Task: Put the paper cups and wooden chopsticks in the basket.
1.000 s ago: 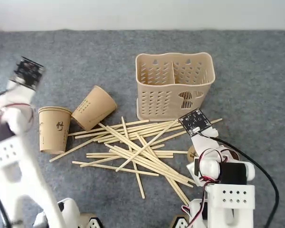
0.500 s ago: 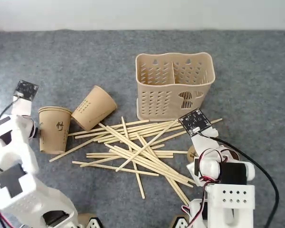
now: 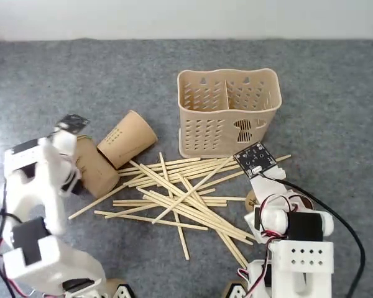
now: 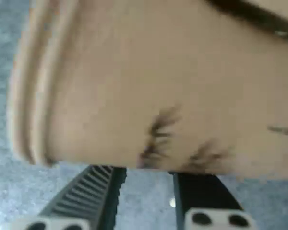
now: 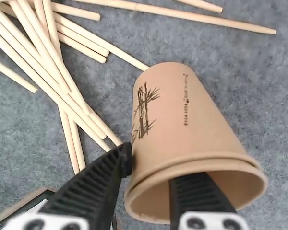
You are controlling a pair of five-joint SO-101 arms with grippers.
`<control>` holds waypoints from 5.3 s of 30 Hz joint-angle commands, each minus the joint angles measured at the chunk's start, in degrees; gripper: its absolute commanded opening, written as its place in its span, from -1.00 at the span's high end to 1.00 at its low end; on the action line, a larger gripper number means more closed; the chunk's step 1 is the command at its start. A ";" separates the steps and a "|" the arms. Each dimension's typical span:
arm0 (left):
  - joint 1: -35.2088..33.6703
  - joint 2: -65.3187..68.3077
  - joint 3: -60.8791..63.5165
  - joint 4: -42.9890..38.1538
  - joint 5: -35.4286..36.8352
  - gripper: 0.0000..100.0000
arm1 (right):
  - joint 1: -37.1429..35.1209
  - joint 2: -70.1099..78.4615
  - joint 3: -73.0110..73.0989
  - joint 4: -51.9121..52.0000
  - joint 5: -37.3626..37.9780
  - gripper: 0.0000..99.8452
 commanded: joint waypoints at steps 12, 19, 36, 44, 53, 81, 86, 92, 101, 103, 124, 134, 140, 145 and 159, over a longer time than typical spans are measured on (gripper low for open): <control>3.34 -48.35 17.19 3.43 0.18 0.70 | 0.48 -1.10 -0.44 0.31 -0.53 0.77; 3.08 -50.81 14.81 3.43 1.85 0.55 | 0.66 -1.10 -0.44 0.31 -0.53 0.77; -5.45 -1.76 -21.67 -11.08 7.38 0.52 | 0.66 -1.10 -0.44 0.31 -0.53 0.77; -5.10 10.90 -28.79 -5.80 4.48 0.52 | 0.66 -1.10 -0.44 0.31 -0.53 0.77; -2.11 -0.44 -28.09 9.58 1.41 0.53 | 0.48 -1.10 -0.44 0.31 -0.53 0.77; 16.09 -44.57 1.10 14.15 1.32 0.52 | 0.66 -1.10 -0.44 0.31 -0.53 0.77; 12.22 -44.57 1.36 11.34 1.41 0.52 | 0.66 -1.10 -0.44 0.31 -0.62 0.77; 10.11 -44.48 4.18 10.11 1.32 0.52 | 0.57 -1.10 -0.44 0.31 -0.79 0.77; 9.14 -44.92 12.79 -1.76 4.48 0.52 | 0.75 -1.10 -0.44 0.31 -0.53 0.77; 7.56 -44.92 12.79 -3.87 6.86 0.52 | 0.75 -1.10 -0.44 0.31 -0.53 0.77; 10.46 -45.01 11.56 -5.98 15.65 0.52 | 0.75 -1.10 -0.44 0.31 -0.53 0.77; 8.62 -44.92 6.29 -6.15 24.44 0.52 | 0.75 -1.10 -0.44 0.31 -0.53 0.77; 9.58 -44.48 6.37 -7.65 30.15 0.52 | 0.66 -1.01 -0.44 0.31 -0.53 0.77; 12.13 -44.40 10.95 -7.91 30.15 0.52 | 0.66 -1.01 -0.44 0.31 -0.53 0.77; 9.93 -44.40 17.54 -7.82 26.11 0.52 | 0.66 -1.01 -0.44 0.31 -0.53 0.77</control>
